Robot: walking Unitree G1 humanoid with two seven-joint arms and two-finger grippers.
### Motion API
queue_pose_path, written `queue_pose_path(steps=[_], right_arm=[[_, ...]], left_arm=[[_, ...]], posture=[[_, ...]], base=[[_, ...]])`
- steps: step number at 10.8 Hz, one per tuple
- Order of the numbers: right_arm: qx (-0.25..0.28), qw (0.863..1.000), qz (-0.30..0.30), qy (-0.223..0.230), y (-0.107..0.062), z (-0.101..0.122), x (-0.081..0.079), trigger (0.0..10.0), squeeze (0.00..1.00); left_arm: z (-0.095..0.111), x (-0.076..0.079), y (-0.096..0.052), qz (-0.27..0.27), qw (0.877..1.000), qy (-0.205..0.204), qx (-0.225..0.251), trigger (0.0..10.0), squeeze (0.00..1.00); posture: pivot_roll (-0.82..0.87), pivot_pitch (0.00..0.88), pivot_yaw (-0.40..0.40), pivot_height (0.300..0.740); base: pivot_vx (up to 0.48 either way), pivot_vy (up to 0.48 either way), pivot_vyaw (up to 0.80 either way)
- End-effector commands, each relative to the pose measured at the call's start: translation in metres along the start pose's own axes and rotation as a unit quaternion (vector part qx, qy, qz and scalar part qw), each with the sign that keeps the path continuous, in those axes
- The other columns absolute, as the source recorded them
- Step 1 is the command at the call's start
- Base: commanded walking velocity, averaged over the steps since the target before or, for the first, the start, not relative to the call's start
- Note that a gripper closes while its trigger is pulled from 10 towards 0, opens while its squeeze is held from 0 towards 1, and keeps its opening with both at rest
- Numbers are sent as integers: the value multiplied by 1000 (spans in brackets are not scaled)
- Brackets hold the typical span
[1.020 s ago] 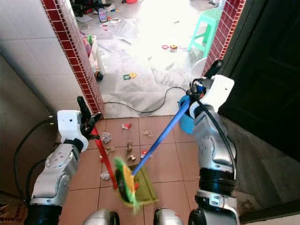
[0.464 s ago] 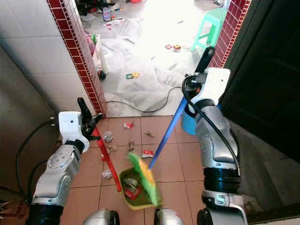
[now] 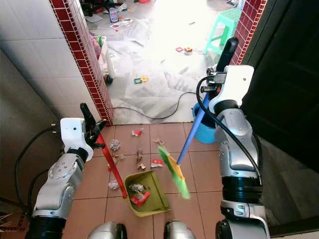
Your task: Sweep floor
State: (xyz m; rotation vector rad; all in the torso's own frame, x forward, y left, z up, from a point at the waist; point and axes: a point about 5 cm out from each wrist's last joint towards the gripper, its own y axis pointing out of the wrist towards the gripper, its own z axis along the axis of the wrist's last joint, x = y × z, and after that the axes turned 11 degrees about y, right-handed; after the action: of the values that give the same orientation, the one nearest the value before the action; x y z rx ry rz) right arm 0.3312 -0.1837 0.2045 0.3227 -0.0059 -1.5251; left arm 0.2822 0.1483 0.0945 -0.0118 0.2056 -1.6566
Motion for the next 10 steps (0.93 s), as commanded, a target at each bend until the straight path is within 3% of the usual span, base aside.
queue_pose_path(steps=[1, 2, 4, 6, 8, 10], right_arm=[[26, 999, -11, -32, 2, 9, 2, 10000, 0], [15, 998, -32, -52, -2, 2, 9, 10000, 0], [-5, 997, -47, -59, -11, -15, 16, 10000, 0], [-10, 996, -65, -60, -18, -29, 17, 10000, 0], [-3, 995, -60, -80, -25, -35, 21, 10000, 0], [-12, 994, -53, -90, -38, -40, 31, 10000, 0]], left_arm=[[13, -6, 2, 4, 999, 3, 33, 10000, 0], [16, -6, 1, -4, 999, -5, 42, 10000, 0], [24, -5, -2, -31, 997, -33, 65, 10000, 0], [22, -3, 0, -44, 996, -34, 67, 10000, 0], [21, -5, -1, -58, 995, -30, 70, 10000, 0], [18, -18, -8, -53, 996, -15, 64, 10000, 0]], posture=[[-93, 63, 30, 740], [-92, 55, 35, 740], [-88, 33, 50, 740], [-97, 0, 73, 740], [-114, 0, 83, 740], [-122, 0, 81, 740]], base=[[0, 0, 0], [0, 0, 0], [0, 0, -731], [0, 0, -747], [0, 0, 0], [0, 0, 0]])
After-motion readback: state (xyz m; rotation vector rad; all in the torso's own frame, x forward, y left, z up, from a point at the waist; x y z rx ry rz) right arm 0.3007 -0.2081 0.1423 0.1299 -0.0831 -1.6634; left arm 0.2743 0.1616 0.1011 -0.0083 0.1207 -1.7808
